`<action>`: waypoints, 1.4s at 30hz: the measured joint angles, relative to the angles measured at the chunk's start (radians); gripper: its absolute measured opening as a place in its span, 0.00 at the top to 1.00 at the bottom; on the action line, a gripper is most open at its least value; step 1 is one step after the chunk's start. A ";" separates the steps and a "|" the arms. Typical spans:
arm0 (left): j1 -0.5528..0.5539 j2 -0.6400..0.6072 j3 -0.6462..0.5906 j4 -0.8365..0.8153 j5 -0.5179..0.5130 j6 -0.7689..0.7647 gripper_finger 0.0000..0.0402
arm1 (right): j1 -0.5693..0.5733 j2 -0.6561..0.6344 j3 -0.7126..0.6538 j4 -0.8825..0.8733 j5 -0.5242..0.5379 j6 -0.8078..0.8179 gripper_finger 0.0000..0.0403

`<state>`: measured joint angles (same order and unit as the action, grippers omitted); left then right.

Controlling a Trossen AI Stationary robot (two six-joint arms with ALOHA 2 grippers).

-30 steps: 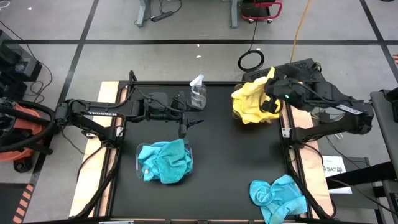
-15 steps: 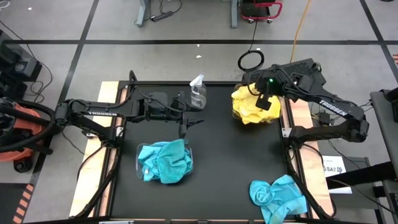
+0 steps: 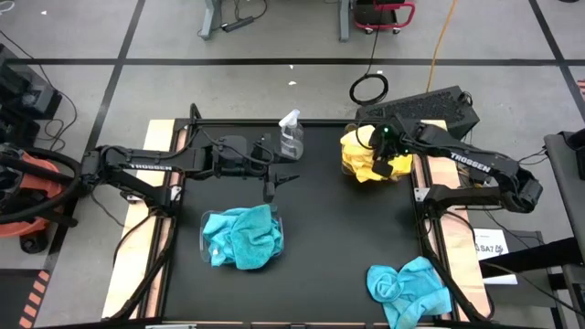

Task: Sort microfiber towel by color & place in baskets
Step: Put the yellow towel into the top transparent bin

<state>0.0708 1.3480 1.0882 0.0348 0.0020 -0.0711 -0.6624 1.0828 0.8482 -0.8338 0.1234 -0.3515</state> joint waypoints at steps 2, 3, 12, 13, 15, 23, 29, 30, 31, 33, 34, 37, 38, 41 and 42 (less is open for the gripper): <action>0.000 0.000 0.000 0.000 -0.009 0.000 0.45 | -0.004 0.000 -0.047 0.052 0.000 0.013 1.00; 0.000 0.000 0.000 0.000 -0.011 0.000 0.45 | -0.007 0.002 -0.068 0.075 0.000 0.021 1.00; 0.000 0.000 0.000 0.000 -0.011 0.001 0.45 | -0.053 0.109 -0.172 0.190 -0.083 0.080 1.00; 0.000 0.000 0.000 0.000 -0.011 0.000 0.45 | -0.056 0.130 -0.173 0.192 -0.091 0.082 1.00; 0.000 0.000 0.000 0.000 -0.012 0.001 0.45 | -0.059 0.168 -0.173 0.191 -0.096 0.082 1.00; 0.000 0.000 0.000 0.000 -0.012 0.001 0.45 | -0.060 0.238 -0.171 0.218 -0.126 0.096 1.00; 0.000 0.000 0.000 0.001 -0.011 0.001 0.45 | -0.060 0.222 -0.155 0.174 -0.175 0.129 0.98; 0.000 0.000 0.000 0.001 -0.012 0.001 0.45 | -0.059 0.214 -0.148 0.155 -0.189 0.131 0.96; 0.000 0.000 0.000 0.001 -0.012 0.001 0.45 | -0.058 0.203 -0.139 0.140 -0.197 0.131 0.94; 0.000 0.000 0.000 0.001 -0.012 0.001 0.45 | -0.058 0.182 -0.117 0.110 -0.200 0.137 0.89; 0.000 0.000 0.000 0.001 -0.012 0.001 0.45 | -0.058 0.171 -0.104 0.097 -0.199 0.143 0.86; 0.000 0.000 0.000 0.001 -0.015 0.001 0.45 | -0.058 0.140 -0.046 0.035 -0.191 0.149 0.78; 0.000 0.000 0.000 0.001 -0.016 0.001 0.45 | -0.058 0.131 -0.026 0.016 -0.189 0.150 0.75; 0.000 0.000 0.000 0.001 -0.019 0.001 0.45 | -0.058 0.111 0.036 -0.054 -0.186 0.157 0.68; 0.000 0.000 0.000 0.001 -0.019 0.001 0.45 | -0.058 0.106 0.057 -0.078 -0.185 0.157 0.66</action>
<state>0.0708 1.3483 1.0878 0.0360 -0.0166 -0.0704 -0.7208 1.1891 0.9050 -0.9122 -0.0617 -0.1940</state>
